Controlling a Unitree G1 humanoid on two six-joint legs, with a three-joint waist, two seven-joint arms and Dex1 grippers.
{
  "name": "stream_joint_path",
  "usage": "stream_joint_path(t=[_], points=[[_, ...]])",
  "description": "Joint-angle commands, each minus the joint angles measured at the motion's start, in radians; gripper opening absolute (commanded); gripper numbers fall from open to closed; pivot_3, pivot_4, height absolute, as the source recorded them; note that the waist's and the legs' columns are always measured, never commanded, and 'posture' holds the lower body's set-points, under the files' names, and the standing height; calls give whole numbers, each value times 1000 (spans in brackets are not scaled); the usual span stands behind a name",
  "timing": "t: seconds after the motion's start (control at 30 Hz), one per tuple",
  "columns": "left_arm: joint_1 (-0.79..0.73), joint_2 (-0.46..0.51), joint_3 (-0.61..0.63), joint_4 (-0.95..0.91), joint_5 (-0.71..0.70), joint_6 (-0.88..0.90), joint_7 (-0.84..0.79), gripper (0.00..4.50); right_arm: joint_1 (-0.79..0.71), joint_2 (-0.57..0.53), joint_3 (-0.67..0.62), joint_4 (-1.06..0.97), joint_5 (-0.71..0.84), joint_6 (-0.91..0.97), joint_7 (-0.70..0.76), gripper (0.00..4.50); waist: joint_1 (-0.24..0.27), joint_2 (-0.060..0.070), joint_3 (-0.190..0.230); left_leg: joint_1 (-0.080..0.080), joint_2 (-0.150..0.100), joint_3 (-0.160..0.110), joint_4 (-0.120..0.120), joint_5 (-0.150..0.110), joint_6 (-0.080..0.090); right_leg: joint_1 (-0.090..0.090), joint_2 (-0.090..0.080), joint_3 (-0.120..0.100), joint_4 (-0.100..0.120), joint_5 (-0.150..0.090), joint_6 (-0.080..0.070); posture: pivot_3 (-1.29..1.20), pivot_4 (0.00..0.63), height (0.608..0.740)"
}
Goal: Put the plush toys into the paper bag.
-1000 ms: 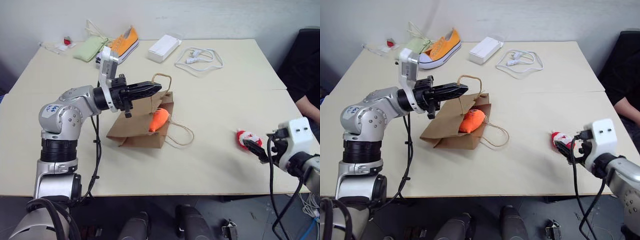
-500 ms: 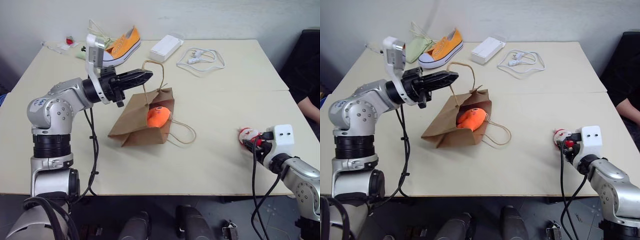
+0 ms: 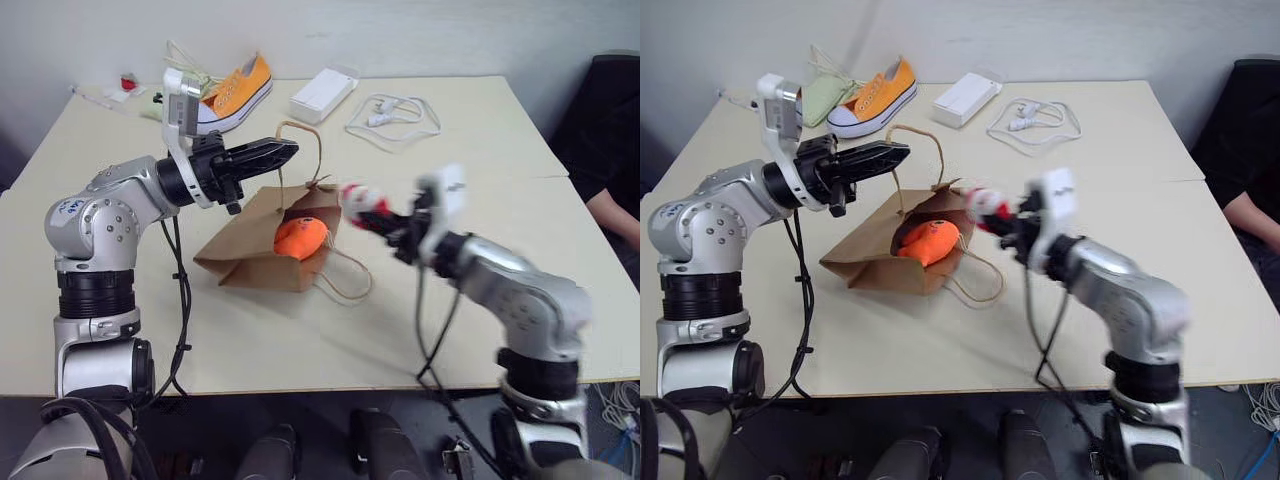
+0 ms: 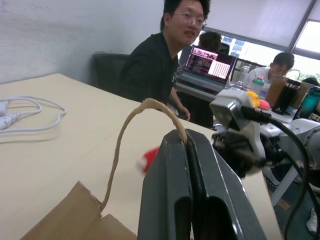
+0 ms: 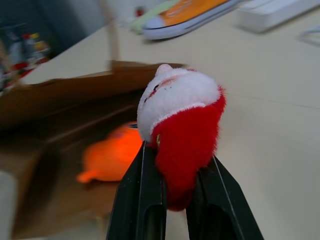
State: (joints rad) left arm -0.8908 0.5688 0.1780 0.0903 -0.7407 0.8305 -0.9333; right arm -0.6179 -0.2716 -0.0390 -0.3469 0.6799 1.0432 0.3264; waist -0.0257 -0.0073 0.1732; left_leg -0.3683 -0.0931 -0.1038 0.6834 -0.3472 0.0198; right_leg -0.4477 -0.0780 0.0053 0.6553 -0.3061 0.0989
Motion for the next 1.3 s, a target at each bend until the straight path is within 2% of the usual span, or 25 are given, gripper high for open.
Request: stream_joint_path(t=[0.03, 0.13, 0.27, 0.4, 0.57, 0.73, 0.8, 0.83, 0.97, 1.13, 1.17, 1.23, 1.3], points=[[-10, 2, 3, -48, -17, -8, -8, 0, -110, 75, 73, 150, -70, -54, -19, 124, 0, 0, 0, 0, 0, 0, 0, 0, 0, 0, 0, 0, 0, 0, 0, 0, 150, 740], [17, 2, -14, -88, -22, -1, -17, 0, -208, 144, 105, 330, -140, -119, -33, 124, -7, 0, 0, -1, -1, 0, 1, 0, 1, 0, -1, 0, -1, 0, 0, 0, 150, 740], [33, 2, -21, -112, -23, 2, -19, 0, -258, 176, 111, 436, -189, -171, -19, 124, -8, 0, 0, 0, 0, 0, 0, 0, 0, -1, 0, -1, 0, 0, 0, 0, 150, 740], [47, 2, -19, -123, -21, -3, -11, 0, -388, 263, 118, 639, -228, -246, 10, 124, -24, 0, 0, 0, -1, 1, 1, 0, 0, -1, 0, 0, 0, 0, 0, 0, 150, 740], [30, 0, -20, -87, -4, -25, -9, 0, -414, 266, 142, 670, -261, -257, 82, 124, -36, 0, 0, 0, 0, 0, 0, 0, 0, -2, 0, -1, 3, 0, 0, 0, 150, 740], [22, 0, -26, -73, -1, -33, -20, 0, -391, 244, 206, 604, -232, -180, 240, 124, -36, 0, 0, -1, 0, 0, 0, 0, 0, -2, 0, -1, 3, 0, 0, 0, 150, 740], [17, -1, -33, -75, -2, -34, -30, 0, -375, 241, 234, 606, -257, -186, 263, 834, -34, 0, 0, -1, 0, 0, 0, 0, 0, -2, 0, -1, 3, 0, 0, 0, 150, 740], [14, -1, -34, -75, -1, -34, -33, 0, -370, 243, 236, 614, -264, -190, 265, 1002, -34, 0, 0, -1, 0, 0, 0, 0, 0, -2, 0, -1, 3, 0, 0, 0, 150, 740], [8, 0, -40, -61, 10, -46, -42, 0, -352, 230, 230, 610, -271, -187, 283, 2558, -35, 0, 0, -1, 0, 0, 0, 0, 0, -2, 0, -1, 3, 0, 0, 0, 150, 740], [8, 6, -41, -49, 18, -54, -50, 0, -312, 122, 211, 469, -274, -162, 309, 4225, -30, 0, 0, -1, 0, 0, 1, 0, 0, -3, 0, -1, 3, 0, 0, 0, 150, 740], [10, 8, -39, -50, 19, -54, -50, 0, -296, 90, 196, 423, -270, -148, 304, 4454, -27, 0, 0, -1, 0, 0, 1, 0, 0, -3, 0, -1, 3, 0, 0, 0, 150, 740], [15, 15, -32, -53, 17, -51, -49, 0, -261, 40, 146, 331, -242, -95, 283, 4454, -26, 0, 0, -2, -1, 0, 1, 0, 0, -2, -1, -1, 2, 0, 0, 0, 150, 740], [25, 31, -14, -54, 14, -43, -42, 0, -180, -15, 30, 177, -174, 19, 243, 4454, -22, 0, 0, -2, -1, 0, 1, 0, 0, -2, -1, -1, 2, 0, 0, 0, 150, 740]])
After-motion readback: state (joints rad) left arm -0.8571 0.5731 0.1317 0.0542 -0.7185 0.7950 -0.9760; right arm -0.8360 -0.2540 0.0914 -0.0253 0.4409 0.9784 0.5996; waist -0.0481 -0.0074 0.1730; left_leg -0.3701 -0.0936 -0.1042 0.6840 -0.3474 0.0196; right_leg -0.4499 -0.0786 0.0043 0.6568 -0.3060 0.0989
